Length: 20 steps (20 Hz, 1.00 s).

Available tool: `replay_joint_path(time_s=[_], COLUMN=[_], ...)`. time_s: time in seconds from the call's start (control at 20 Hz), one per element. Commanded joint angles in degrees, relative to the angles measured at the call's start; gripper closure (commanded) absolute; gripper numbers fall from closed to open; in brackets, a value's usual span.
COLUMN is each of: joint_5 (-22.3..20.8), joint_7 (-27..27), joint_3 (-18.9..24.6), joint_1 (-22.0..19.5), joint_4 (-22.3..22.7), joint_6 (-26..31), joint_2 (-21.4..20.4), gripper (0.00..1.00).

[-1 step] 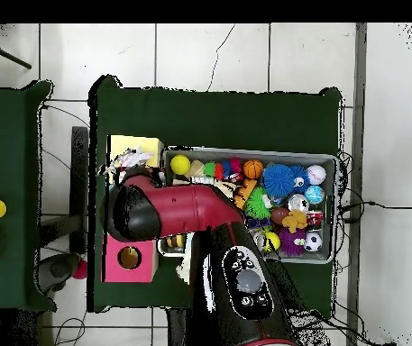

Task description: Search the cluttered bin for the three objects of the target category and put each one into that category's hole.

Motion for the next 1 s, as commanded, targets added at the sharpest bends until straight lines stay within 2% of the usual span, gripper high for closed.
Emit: replay_joint_path(time_s=[0.05, 0.35, 0.75, 1.0], joint_5=[-3.88, -2.42, -1.43, -3.15], joint_7=[2.98, 4.24, 4.51, 2.65], joint_3=[-3.19, -4.72, -5.03, -5.42], joint_1=[3.24, 5.16, 5.41, 5.57], joint_4=[-3.09, -4.29, -4.34, -5.5], joint_6=[4.37, 5.79, 5.43, 5.05], joint_2=[1.14, 1.06, 1.12, 1.0], gripper=[1.0, 1.0, 1.0, 1.0])
